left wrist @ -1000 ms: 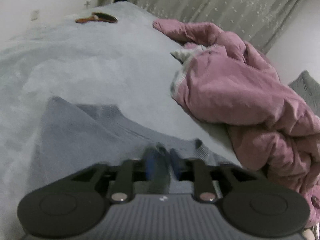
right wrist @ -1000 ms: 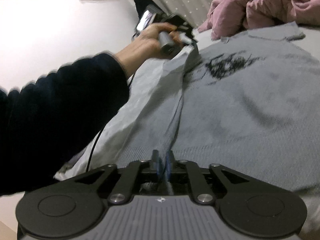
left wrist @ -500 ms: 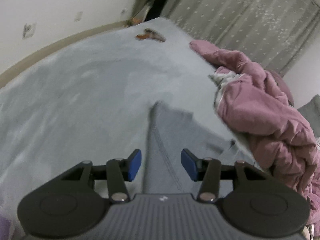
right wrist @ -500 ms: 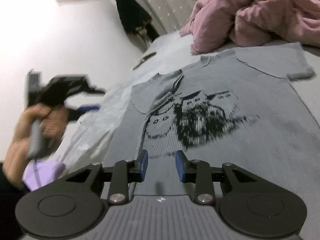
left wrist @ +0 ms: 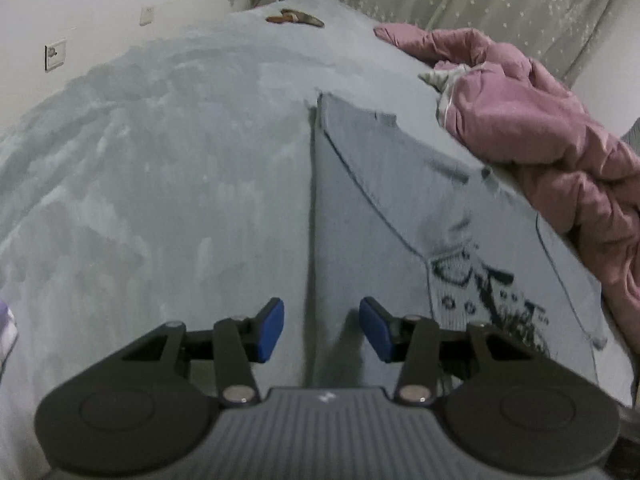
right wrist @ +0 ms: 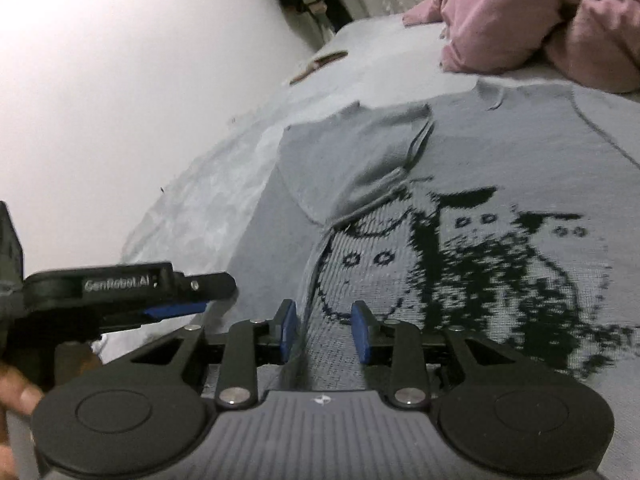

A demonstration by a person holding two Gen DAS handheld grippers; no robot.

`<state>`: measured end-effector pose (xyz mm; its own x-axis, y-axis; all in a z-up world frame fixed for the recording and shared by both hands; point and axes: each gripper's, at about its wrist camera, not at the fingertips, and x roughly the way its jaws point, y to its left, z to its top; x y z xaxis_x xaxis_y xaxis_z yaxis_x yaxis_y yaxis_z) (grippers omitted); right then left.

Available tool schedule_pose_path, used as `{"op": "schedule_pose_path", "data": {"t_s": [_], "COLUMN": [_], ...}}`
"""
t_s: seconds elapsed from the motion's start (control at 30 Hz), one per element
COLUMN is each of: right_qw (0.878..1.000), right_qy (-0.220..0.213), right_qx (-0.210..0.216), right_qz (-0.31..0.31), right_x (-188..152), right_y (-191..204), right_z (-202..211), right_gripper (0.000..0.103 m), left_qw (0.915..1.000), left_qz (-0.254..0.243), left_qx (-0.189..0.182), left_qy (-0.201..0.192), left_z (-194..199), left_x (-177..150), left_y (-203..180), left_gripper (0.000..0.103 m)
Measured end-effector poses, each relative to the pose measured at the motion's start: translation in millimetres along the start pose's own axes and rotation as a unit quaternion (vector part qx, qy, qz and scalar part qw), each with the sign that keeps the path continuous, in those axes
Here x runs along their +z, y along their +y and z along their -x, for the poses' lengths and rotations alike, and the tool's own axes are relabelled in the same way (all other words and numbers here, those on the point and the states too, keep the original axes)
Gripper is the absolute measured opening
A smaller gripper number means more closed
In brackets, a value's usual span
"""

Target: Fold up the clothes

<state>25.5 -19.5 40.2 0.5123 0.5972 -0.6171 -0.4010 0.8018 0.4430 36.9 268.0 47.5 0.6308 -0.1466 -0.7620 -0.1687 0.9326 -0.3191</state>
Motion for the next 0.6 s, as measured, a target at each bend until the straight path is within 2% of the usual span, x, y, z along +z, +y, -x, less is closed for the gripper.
{"op": "schedule_pose_path", "data": {"t_s": [0.03, 0.1, 0.13, 0.2, 0.27, 0.43, 0.53, 0.6], "right_qw": [1.000, 1.000, 1.000, 1.000, 1.000, 0.999, 0.999, 1.000], "right_qy": [0.004, 0.006, 0.007, 0.009, 0.004, -0.029, -0.024, -0.006], "right_qx": [0.002, 0.011, 0.015, 0.012, 0.007, 0.033, 0.022, -0.002], "right_qz": [0.001, 0.007, 0.012, 0.021, 0.020, -0.016, -0.013, -0.023], "right_x": [-1, -4, -7, -11, -14, -14, -16, -19], "right_y": [2, 6, 8, 11, 10, 10, 13, 9], "right_z": [-4, -7, -7, -10, -9, 8, 4, -6], "right_gripper": [0.031, 0.030, 0.028, 0.011, 0.007, 0.006, 0.006, 0.007], "left_qw": [1.0000, 0.9999, 0.9999, 0.9998, 0.9999, 0.9998, 0.9998, 0.9998], "left_qz": [-0.006, -0.012, -0.009, -0.001, -0.006, -0.009, -0.007, -0.011], "left_qx": [0.000, -0.001, -0.006, -0.016, -0.012, -0.018, -0.016, -0.019], "left_qy": [0.001, 0.003, 0.006, 0.011, 0.010, -0.002, 0.002, 0.003], "left_z": [0, 1, 1, 1, 1, 14, 10, 9], "left_x": [-2, -4, -5, -5, -7, -3, -3, -5], "left_y": [0, 1, 3, 7, 5, 9, 11, 10], "left_gripper": [0.039, 0.025, 0.022, 0.011, 0.008, 0.008, 0.008, 0.008]}}
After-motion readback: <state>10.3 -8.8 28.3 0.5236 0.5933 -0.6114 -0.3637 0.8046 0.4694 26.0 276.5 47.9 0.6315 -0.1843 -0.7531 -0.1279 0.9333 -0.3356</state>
